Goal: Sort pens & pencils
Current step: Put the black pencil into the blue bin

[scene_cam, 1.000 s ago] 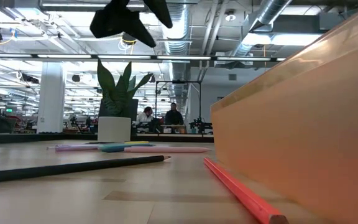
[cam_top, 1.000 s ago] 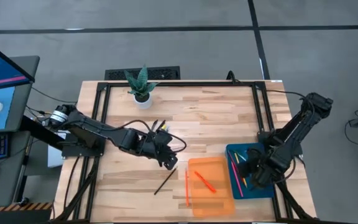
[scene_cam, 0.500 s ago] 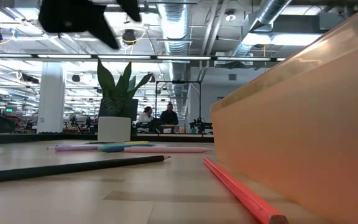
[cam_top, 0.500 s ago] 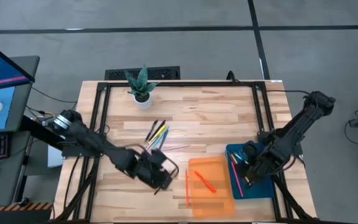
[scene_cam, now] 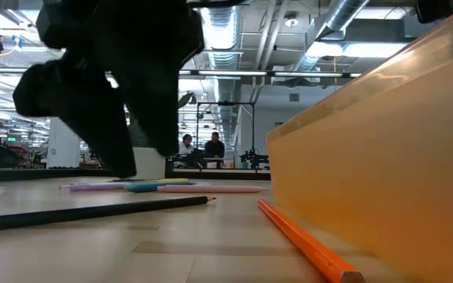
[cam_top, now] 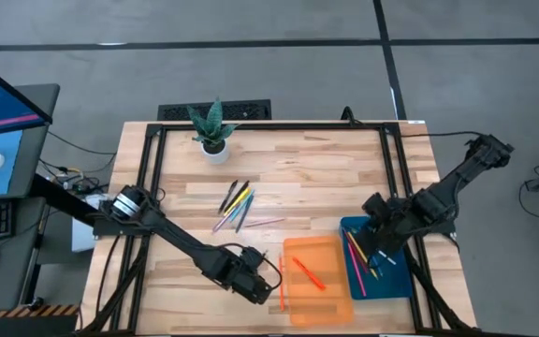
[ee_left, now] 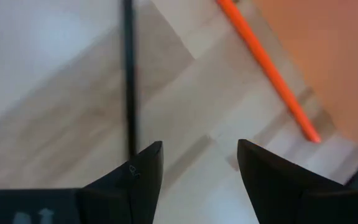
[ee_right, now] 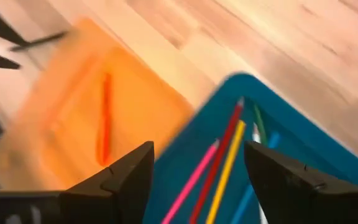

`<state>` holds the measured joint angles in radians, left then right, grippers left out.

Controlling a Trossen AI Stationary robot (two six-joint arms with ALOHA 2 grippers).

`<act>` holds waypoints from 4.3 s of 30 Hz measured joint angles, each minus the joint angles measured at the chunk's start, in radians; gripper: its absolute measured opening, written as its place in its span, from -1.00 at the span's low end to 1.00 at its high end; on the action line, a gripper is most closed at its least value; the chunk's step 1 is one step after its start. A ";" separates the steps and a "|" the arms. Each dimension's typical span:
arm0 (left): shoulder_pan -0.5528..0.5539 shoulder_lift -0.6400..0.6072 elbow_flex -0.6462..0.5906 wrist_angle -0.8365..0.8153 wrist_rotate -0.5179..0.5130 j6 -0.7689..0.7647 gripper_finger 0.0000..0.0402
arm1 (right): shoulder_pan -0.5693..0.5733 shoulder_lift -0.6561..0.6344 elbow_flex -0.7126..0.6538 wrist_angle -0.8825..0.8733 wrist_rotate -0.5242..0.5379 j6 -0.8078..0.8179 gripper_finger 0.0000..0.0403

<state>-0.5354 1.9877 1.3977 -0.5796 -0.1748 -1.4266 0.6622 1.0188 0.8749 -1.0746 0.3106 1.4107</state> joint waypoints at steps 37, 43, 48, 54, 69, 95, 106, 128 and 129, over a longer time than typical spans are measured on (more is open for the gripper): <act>0.013 0.073 0.008 -0.130 -0.016 0.043 -0.04 | -0.080 -0.077 -0.001 0.141 0.008 -0.242 0.34; 0.025 0.100 0.012 -0.218 0.068 0.047 -0.52 | -0.079 -0.077 -0.001 0.141 0.008 -0.243 0.34; 0.031 0.111 0.013 -0.229 0.092 0.060 -0.93 | -0.080 -0.077 -0.001 0.141 0.008 -0.244 0.34; 0.038 0.077 0.040 -0.246 0.063 0.079 -0.97 | -0.080 -0.077 -0.001 0.151 0.032 -0.244 0.34; 0.024 -0.233 0.057 0.003 -0.581 0.165 -0.98 | -0.122 -0.031 -0.001 0.778 0.087 -0.649 0.34; 0.162 -0.299 0.059 0.596 -0.489 0.758 -0.95 | -0.377 0.083 -0.001 1.229 -0.094 -0.949 0.34; 0.201 -0.299 0.059 0.596 -0.447 0.766 -0.95 | -0.388 0.083 -0.001 1.216 -0.112 -0.949 -0.48; 0.194 -0.301 0.059 0.434 -0.333 0.654 -0.40 | -0.444 -0.041 0.167 0.693 0.051 -0.899 -0.89; 0.194 -0.301 0.059 0.421 -0.325 0.635 -0.37 | -0.446 -0.055 0.181 0.630 0.058 -0.880 -0.89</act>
<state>-0.3418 1.6863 1.4570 -0.1589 -0.4993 -0.7911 0.2162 0.9636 1.0555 -0.4448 0.3686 0.5312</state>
